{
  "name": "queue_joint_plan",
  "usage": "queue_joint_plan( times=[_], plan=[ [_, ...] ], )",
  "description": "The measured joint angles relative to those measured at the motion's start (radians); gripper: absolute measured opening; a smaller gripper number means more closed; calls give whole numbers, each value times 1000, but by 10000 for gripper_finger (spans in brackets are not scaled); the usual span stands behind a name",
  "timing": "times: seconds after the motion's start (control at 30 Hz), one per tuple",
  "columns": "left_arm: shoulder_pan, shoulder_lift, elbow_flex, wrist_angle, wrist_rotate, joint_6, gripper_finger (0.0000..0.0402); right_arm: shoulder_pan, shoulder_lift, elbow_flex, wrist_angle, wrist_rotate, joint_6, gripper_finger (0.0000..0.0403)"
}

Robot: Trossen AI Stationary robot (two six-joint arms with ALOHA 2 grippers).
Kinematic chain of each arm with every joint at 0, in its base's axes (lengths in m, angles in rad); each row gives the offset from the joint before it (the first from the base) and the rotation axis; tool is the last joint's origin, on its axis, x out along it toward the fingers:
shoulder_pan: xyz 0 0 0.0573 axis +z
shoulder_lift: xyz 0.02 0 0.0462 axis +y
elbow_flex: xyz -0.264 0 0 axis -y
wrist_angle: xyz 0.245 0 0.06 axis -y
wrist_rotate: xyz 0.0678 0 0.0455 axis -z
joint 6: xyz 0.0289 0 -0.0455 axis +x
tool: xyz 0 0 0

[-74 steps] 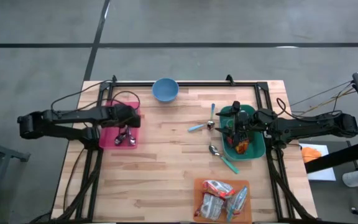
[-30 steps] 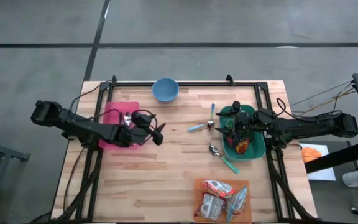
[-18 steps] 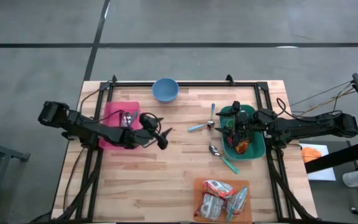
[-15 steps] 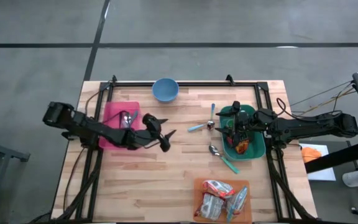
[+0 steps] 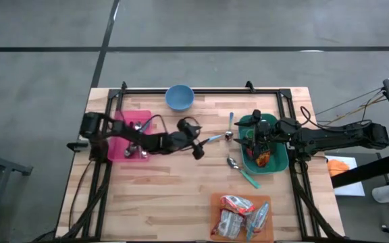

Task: Pick & Place Food Item
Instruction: Put the light blue spoon into the pink bin

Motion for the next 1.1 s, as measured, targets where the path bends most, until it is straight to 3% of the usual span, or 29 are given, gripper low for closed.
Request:
queue_joint_plan(
  times=[0.13, 0.3, 0.47, 0.8, 1.1],
  plan=[
    [35, 73, 82, -52, 67, 19, 320, 0, 0, 0, 0, 0, 1, 316],
    [54, 169, 182, -89, 169, 153, 320, 0, 0, 0, 0, 0, 1, 316],
    [67, 232, 257, -151, 201, 161, 320, 0, 0, 0, 0, 0, 1, 316],
    [99, 250, 273, -185, 219, 155, 320, 0, 0, 0, 0, 0, 1, 316],
    [175, 281, 275, -199, 360, 107, 320, 0, 0, 0, 0, 0, 1, 316]
  ],
)
